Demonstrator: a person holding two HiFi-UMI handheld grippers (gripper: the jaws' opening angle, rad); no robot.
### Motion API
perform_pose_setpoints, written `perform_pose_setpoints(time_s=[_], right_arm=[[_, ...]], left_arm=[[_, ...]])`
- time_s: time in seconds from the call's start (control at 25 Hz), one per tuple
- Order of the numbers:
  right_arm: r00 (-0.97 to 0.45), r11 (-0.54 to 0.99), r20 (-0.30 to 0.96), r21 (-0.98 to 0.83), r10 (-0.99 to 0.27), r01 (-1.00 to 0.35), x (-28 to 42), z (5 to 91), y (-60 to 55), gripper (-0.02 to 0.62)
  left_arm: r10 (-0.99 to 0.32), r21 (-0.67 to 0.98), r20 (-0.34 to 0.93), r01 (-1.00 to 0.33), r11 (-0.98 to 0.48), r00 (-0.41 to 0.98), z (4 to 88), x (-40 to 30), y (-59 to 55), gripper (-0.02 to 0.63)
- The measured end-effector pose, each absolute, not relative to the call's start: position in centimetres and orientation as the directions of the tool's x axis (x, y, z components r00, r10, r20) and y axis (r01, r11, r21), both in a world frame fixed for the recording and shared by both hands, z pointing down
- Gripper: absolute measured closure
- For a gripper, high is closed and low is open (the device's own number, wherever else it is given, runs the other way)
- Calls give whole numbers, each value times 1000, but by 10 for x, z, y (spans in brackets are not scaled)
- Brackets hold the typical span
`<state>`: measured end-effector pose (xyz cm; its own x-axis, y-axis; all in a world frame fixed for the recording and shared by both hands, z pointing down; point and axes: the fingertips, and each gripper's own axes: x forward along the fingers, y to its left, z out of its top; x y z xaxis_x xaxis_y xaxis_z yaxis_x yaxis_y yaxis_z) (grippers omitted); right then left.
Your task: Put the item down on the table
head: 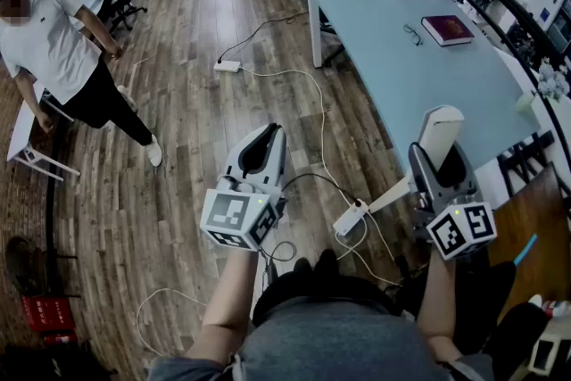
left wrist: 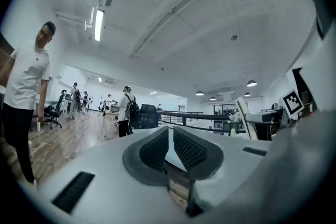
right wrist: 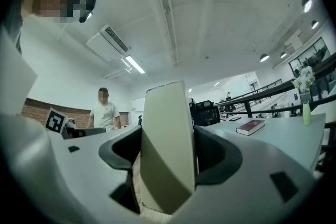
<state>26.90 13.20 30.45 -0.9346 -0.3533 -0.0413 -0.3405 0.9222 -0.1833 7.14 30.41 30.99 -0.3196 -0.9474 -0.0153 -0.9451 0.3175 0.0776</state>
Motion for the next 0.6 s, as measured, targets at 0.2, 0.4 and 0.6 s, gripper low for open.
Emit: perform_pose_setpoints(time_s=[0.2, 0.4, 0.6], right_arm=[[-933, 925, -62, -169, -355, -341, 269, 296, 126, 276], [-931, 927, -82, -159, -355, -340, 270, 288, 121, 276], [-925, 927, -120, -149, -362, -343, 276, 275, 114, 276]], left_arm=[[-943, 85, -14, -940, 330, -332, 311, 70, 303, 574], [-940, 91, -9, -937, 338, -340, 314, 69, 299, 573], [-937, 93, -6, -933, 348, -350, 319, 71, 295, 574]])
